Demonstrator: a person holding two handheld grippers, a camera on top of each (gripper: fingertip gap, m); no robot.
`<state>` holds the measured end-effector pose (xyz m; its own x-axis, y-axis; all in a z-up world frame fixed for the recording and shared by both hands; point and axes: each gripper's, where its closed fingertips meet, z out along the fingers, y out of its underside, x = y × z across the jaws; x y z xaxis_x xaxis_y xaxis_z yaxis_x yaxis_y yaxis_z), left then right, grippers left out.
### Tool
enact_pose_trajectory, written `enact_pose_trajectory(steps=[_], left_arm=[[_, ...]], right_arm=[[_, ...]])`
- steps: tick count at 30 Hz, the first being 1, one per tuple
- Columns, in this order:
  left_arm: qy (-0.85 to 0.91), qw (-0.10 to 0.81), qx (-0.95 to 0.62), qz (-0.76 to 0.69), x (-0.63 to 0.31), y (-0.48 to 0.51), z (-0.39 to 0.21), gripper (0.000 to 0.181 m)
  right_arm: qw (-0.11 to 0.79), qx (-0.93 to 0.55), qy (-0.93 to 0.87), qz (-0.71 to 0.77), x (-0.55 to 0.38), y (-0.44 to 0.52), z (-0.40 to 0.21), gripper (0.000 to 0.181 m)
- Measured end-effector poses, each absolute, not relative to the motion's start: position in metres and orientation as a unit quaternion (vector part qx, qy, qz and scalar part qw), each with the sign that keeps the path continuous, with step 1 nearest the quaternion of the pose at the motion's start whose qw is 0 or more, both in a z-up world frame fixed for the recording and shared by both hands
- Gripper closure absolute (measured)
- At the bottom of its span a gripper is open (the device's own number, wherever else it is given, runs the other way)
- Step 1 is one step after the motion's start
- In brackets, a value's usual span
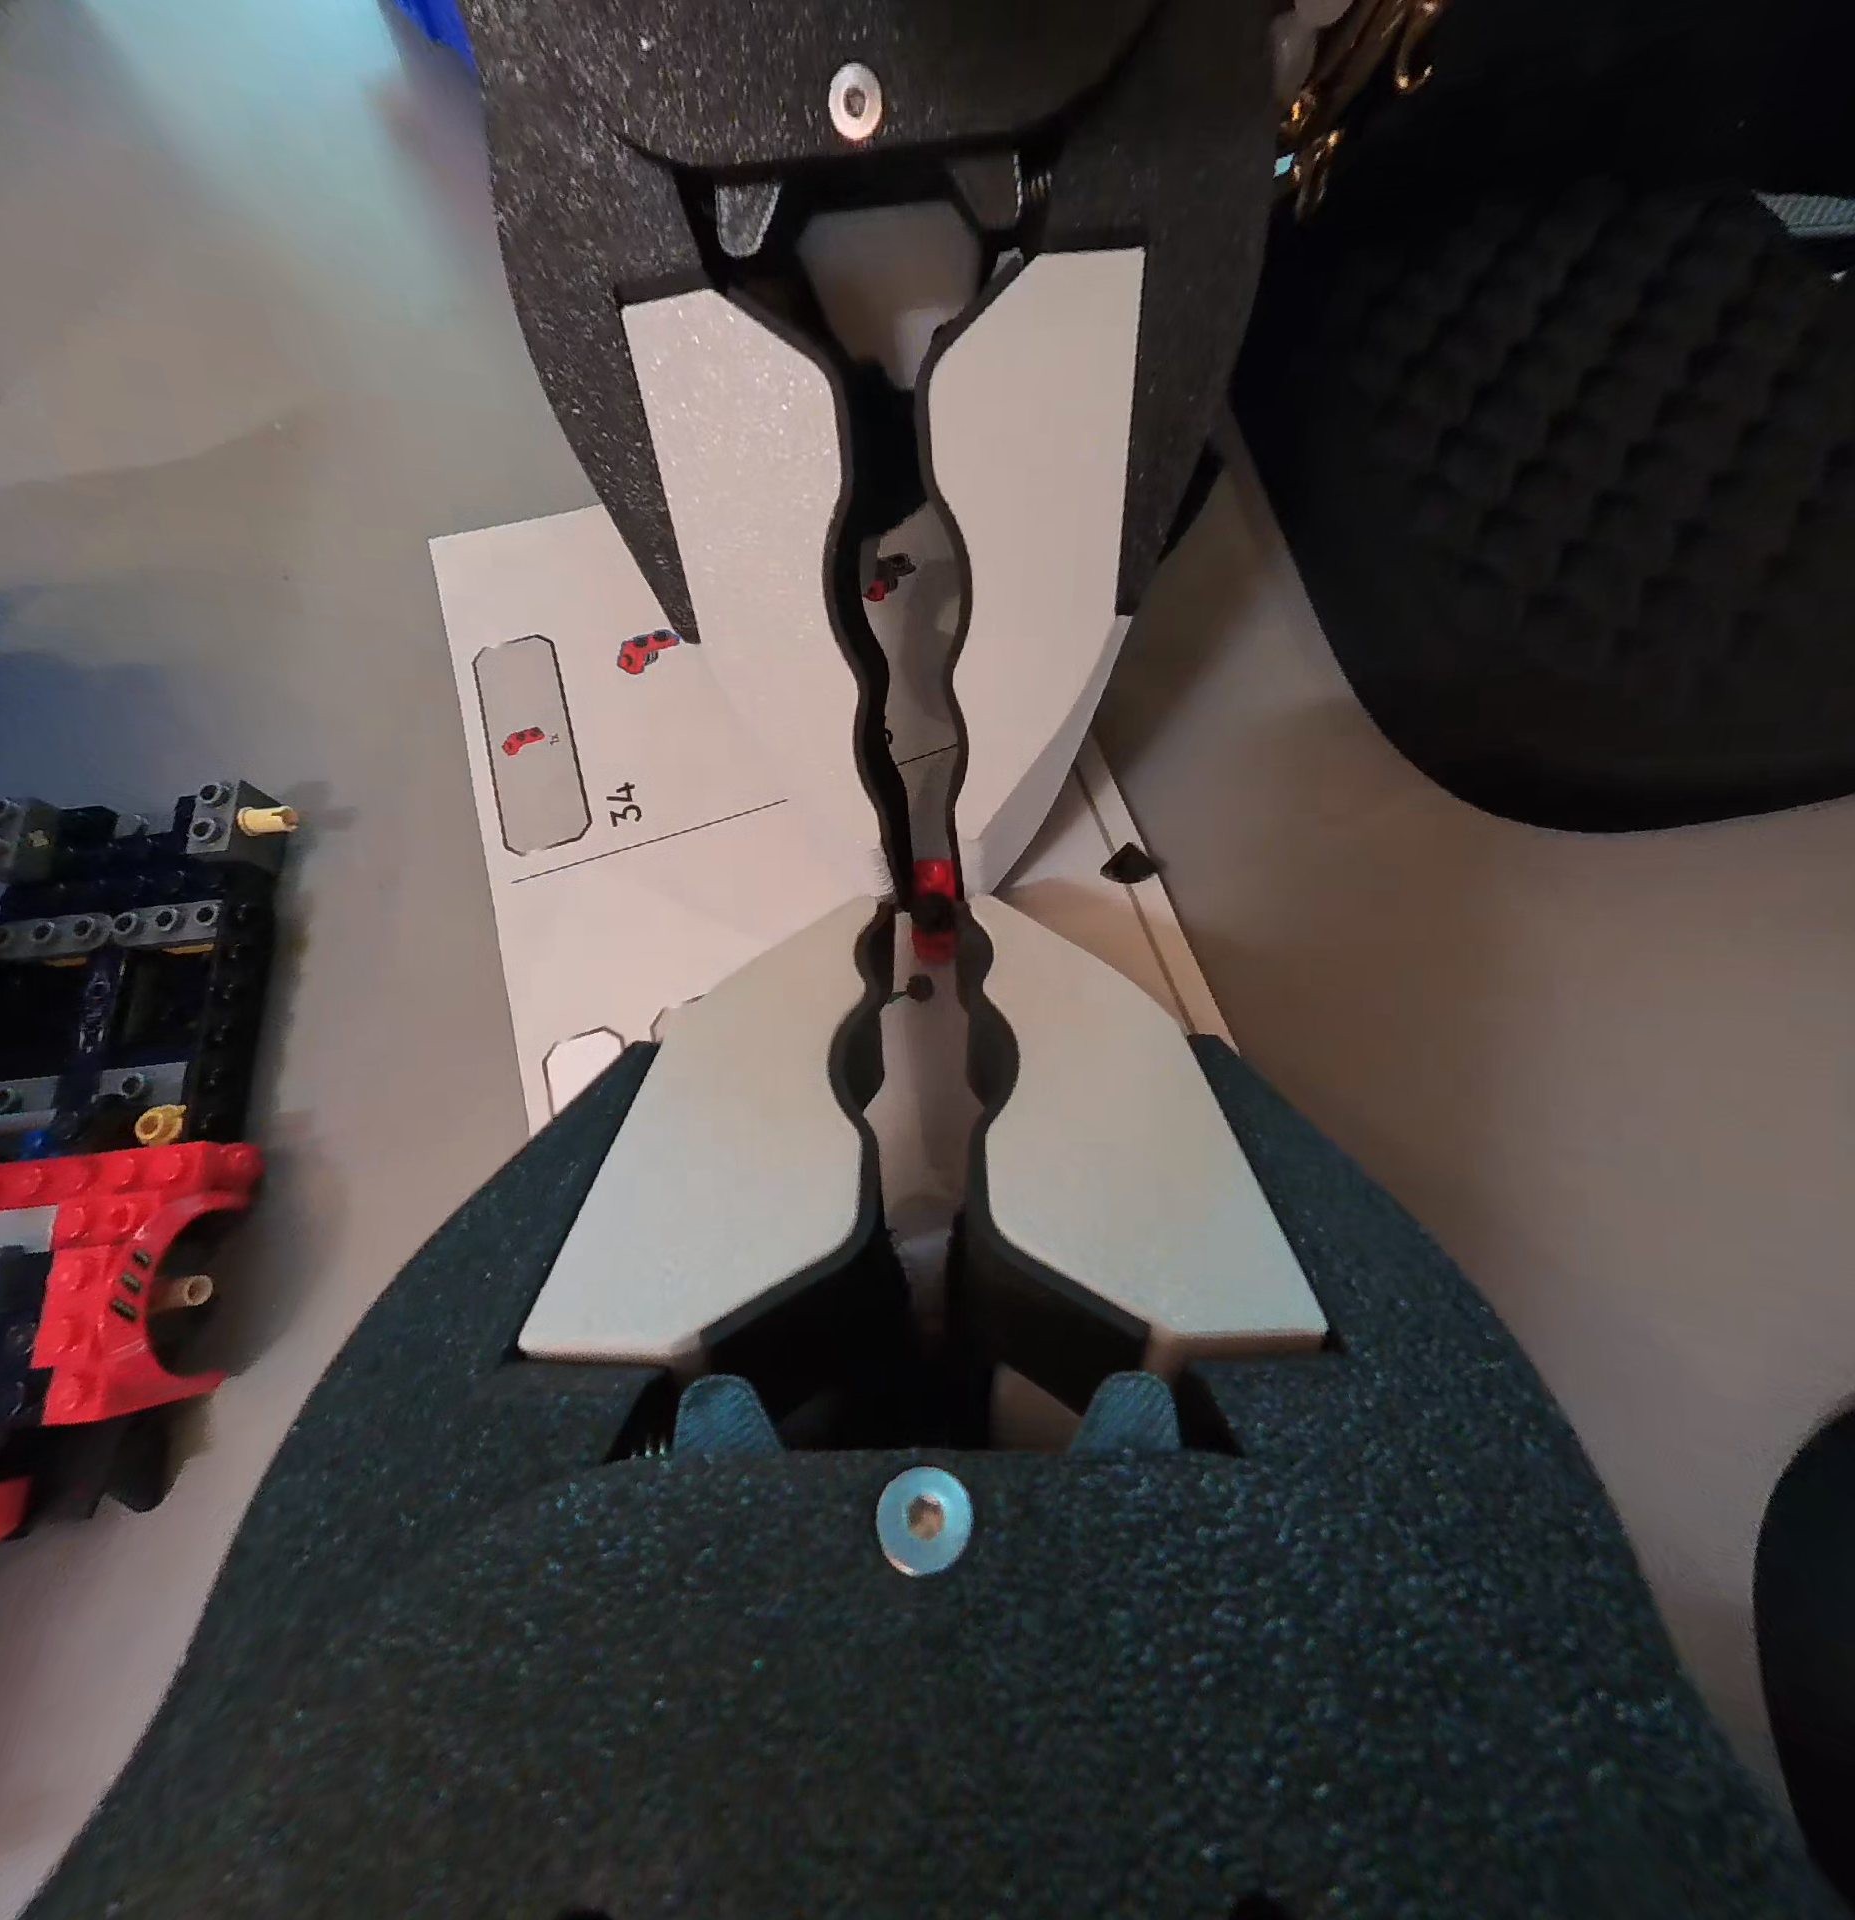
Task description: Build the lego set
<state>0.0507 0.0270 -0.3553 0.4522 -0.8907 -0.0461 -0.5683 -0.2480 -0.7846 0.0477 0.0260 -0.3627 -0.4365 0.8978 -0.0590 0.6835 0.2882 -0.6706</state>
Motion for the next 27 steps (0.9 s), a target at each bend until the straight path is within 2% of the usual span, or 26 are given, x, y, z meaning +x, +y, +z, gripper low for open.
enact_pose_trajectory(steps=[5,10,14,19,27], left_arm=[[0.478,0.373,-0.763,-0.223,0.051,0.026,-0.357,0.174],[0.476,0.369,-0.765,-0.229,0.051,0.026,-0.357,0.174],[0.475,0.366,-0.766,-0.234,0.052,0.025,-0.357,0.174],[0.475,0.365,-0.766,-0.235,0.052,0.025,-0.357,0.174],[0.474,0.364,-0.766,-0.236,0.052,0.025,-0.357,0.174]], right_arm=[[0.163,-0.505,-0.781,0.33,0.048,0.025,-0.363,0.173],[0.177,-0.493,-0.787,0.326,0.054,0.03,-0.353,0.165],[0.202,-0.459,-0.812,0.299,0.074,0.025,-0.336,0.173],[0.229,-0.417,-0.844,0.247,0.086,0.0,-0.351,0.179],[0.27,-0.377,-0.858,0.22,0.073,-0.008,-0.36,0.172]])
